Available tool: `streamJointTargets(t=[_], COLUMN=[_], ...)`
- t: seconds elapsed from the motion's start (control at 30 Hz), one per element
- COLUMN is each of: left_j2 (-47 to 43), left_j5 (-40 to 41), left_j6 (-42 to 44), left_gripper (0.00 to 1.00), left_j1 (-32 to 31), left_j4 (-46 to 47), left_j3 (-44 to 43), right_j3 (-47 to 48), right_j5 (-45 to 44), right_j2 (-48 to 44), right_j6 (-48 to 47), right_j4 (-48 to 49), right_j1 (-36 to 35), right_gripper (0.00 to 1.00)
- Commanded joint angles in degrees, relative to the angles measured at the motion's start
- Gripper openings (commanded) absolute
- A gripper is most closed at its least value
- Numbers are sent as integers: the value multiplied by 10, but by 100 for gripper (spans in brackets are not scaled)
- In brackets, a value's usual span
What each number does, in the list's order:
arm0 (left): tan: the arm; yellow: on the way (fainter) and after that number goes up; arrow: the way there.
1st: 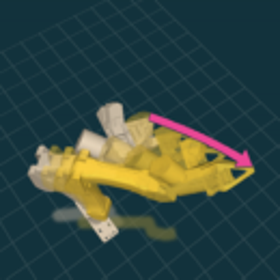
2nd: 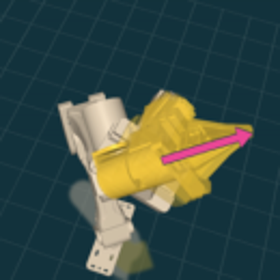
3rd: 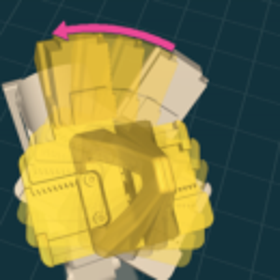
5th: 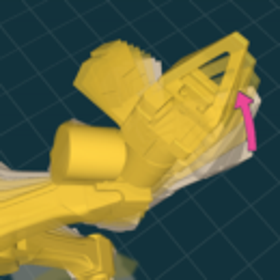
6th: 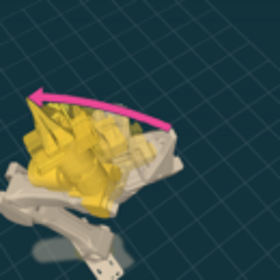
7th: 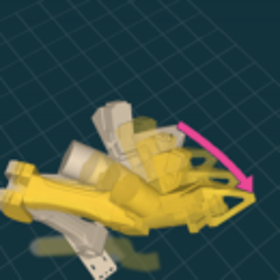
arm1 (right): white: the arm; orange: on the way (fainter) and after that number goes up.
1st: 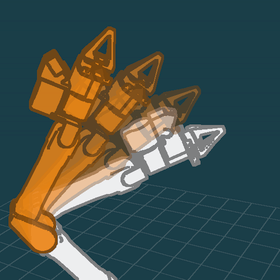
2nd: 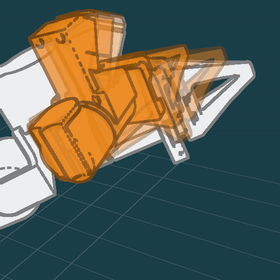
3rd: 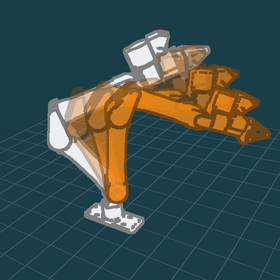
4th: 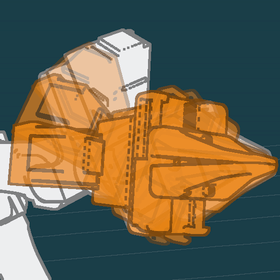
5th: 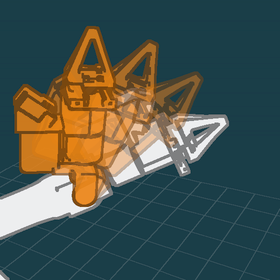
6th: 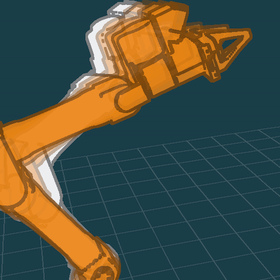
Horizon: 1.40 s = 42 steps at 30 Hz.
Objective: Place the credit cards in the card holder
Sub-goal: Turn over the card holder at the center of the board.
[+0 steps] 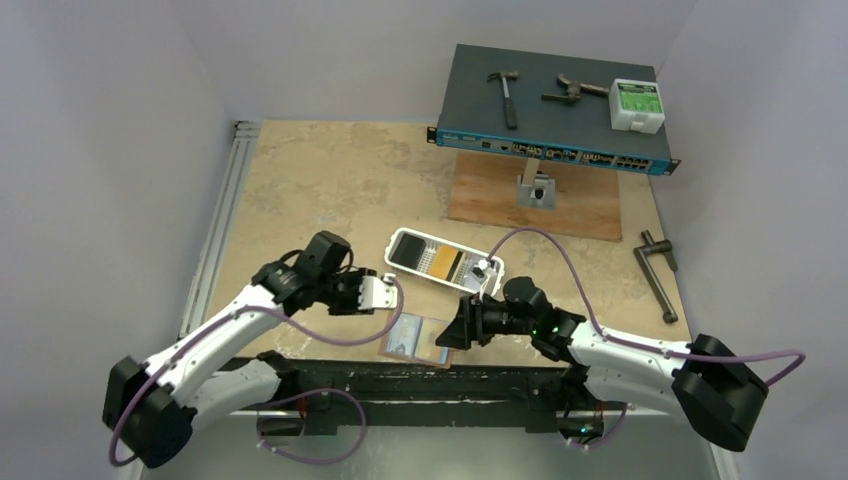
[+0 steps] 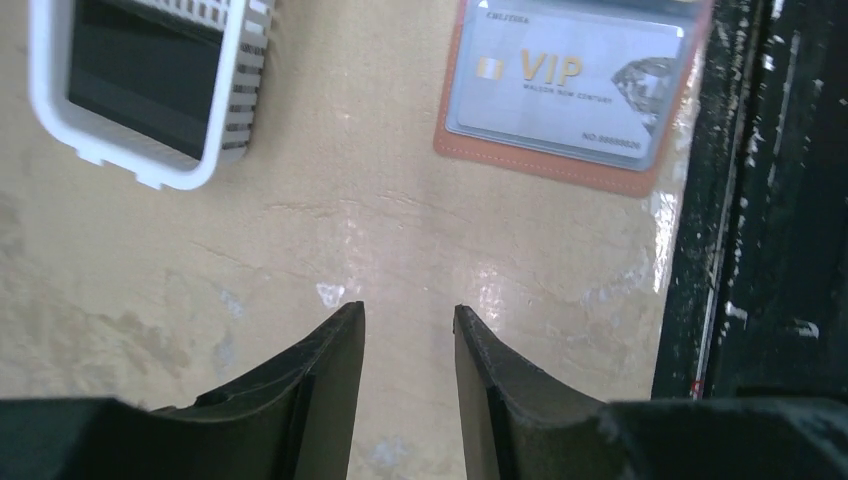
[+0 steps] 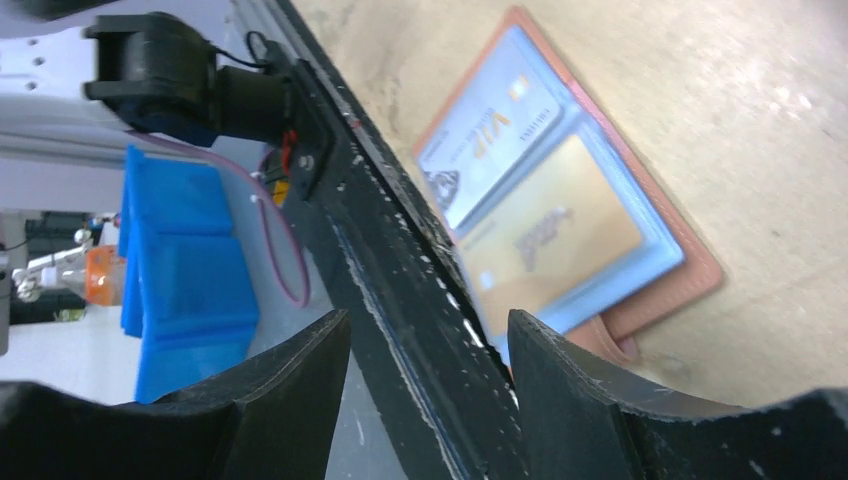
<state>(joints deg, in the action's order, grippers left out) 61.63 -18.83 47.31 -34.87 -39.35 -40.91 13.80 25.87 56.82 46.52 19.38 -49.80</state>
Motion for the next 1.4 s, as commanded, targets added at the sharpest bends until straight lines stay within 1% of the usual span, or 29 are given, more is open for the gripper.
streamJointTargets(t=[0.0,0.07,0.13,0.23,0.3,0.37,0.5,0.6,0.7,0.97,1.37], left_j2=[-105,-127,-143,-150,-139,-118,-82,-82,-70,-61,-66], left_j5=[-95,-135,-158,-135,-124,-118,-112,-117,-117,-125,-129], left_j6=[171,218,247,262,268,267,288,305,304,329,343], left_gripper=[38,38,38,38,37,37,37,37,37,36,35], left_j1=[1,-3,-19,-64,-86,-94,-95,-100,-103,-110,-118], left_j4=[-66,-51,-6,82,128,164,195,209,220,239,251], left_j3=[-4,30,77,135,156,165,173,189,192,209,219], right_j3=[-2,-4,-4,0,1,2,1,3,3,2,9], right_j5=[-25,-25,-22,-19,-23,-24,-25,-32,-40,-55,-39], right_j2=[-5,6,24,47,61,74,101,111,108,79,120], right_j6=[10,11,14,14,13,12,17,15,13,5,1], right_j4=[-24,-11,2,15,23,34,58,58,53,15,45], right_j1=[1,1,1,1,1,2,2,2,4,14,15], right_gripper=[60,61,62,62,63,63,63,63,63,64,64])
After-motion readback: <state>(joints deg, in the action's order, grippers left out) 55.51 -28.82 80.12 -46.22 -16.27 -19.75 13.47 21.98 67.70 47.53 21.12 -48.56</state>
